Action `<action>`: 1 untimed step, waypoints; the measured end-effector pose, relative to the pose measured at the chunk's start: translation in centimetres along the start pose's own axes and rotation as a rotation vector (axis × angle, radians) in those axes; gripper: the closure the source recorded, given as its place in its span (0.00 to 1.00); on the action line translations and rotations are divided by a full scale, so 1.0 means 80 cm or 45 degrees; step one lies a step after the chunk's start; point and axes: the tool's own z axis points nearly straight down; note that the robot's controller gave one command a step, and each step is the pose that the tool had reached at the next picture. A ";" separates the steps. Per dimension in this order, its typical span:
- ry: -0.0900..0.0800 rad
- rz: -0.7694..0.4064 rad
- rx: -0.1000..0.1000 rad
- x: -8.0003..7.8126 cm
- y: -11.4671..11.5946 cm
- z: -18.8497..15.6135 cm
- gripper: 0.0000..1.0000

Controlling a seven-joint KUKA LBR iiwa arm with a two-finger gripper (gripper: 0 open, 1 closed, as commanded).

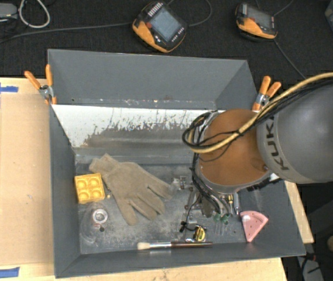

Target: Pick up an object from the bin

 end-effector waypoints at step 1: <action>-0.011 0.003 -0.001 -0.002 0.000 -0.005 0.00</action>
Offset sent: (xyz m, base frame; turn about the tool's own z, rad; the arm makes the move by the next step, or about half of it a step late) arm 0.0357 0.0870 -0.0704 -0.1065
